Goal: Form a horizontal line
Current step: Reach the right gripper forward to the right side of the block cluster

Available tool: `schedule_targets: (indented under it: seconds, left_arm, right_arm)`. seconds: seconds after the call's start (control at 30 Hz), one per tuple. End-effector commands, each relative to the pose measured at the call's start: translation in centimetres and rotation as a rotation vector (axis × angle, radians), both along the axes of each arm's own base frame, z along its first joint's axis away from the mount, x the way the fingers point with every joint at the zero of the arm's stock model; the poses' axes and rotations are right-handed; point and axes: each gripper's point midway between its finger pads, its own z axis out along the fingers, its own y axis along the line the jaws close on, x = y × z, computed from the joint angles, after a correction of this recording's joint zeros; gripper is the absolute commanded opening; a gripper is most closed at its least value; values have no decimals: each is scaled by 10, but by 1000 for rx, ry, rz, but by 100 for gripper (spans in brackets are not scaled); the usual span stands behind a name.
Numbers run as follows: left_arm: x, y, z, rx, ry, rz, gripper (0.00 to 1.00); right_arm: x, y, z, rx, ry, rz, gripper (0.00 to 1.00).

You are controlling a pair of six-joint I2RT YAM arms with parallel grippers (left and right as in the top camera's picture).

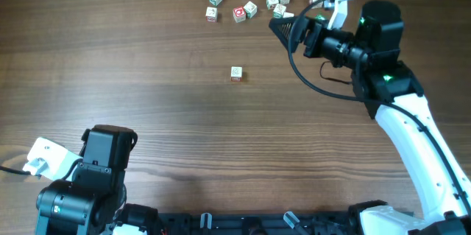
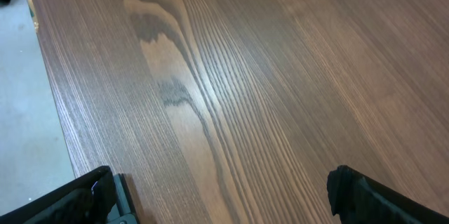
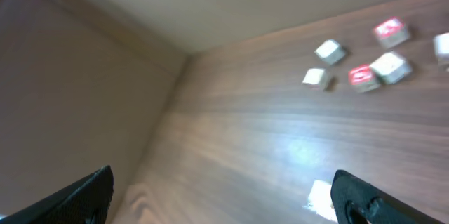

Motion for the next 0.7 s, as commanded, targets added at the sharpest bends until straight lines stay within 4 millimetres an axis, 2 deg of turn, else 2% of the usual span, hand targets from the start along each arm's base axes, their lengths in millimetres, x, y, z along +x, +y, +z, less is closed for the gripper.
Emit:
schedule_targets:
  seconds: [0.0, 0.07, 0.37, 0.53, 0.67]
  left_arm:
    - [-1, 2, 0, -3, -15, 25, 100]
    - [-1, 2, 0, -2, -15, 25, 100]
    - [-1, 2, 0, -2, -15, 25, 100]
    - [-1, 2, 0, -3, -15, 25, 100]
    - [-1, 2, 0, -3, -15, 25, 100]
  right_arm:
    - [26, -14, 20, -111, -86, -104, 100]
    - [36, -22, 15, -167, -50, -148, 99]
    - [65, -26, 2, -320, 1, -136, 99]
    - [88, -47, -12, -454, 21, -228, 100]
    - [95, -42, -22, -451, 28, -209, 99]
